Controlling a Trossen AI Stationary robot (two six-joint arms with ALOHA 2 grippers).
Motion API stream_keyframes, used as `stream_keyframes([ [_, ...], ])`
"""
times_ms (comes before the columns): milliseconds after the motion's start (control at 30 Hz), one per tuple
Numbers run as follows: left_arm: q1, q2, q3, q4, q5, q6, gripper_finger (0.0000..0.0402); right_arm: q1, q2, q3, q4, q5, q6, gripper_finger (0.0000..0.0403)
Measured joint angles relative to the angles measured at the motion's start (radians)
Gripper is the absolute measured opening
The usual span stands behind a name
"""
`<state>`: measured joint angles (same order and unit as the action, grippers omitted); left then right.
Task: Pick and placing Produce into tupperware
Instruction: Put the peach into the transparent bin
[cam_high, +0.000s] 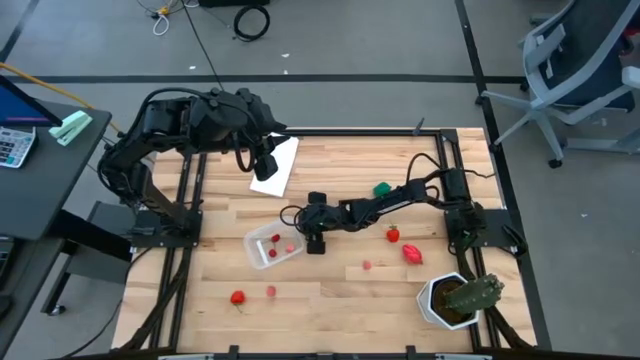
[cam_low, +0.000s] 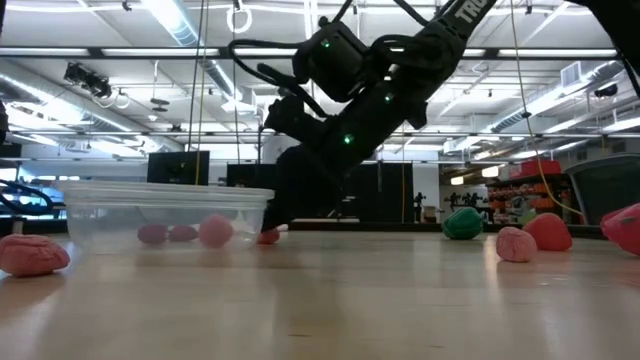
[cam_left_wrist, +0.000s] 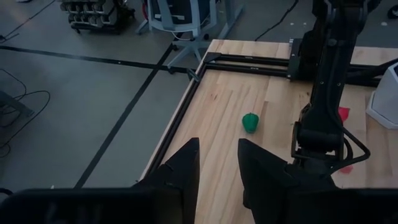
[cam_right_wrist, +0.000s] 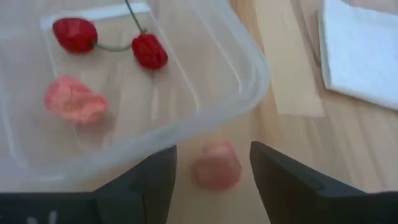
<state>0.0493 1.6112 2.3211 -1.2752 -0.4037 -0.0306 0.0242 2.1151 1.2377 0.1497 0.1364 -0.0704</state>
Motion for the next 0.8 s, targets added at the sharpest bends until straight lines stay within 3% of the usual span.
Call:
stream_keyframes([
  [600, 0.000, 0.000, 0.000, -0.001, 0.000, 0.000, 0.0113, -0.011, 0.051, 0.001, 0.058, -0.016, 0.027, 0.0211],
  [800, 0.000, 0.000, 0.000, -0.001, 0.000, 0.000, 0.0116, -0.011, 0.053, 0.001, 0.057, -0.016, 0.068, 0.0176],
])
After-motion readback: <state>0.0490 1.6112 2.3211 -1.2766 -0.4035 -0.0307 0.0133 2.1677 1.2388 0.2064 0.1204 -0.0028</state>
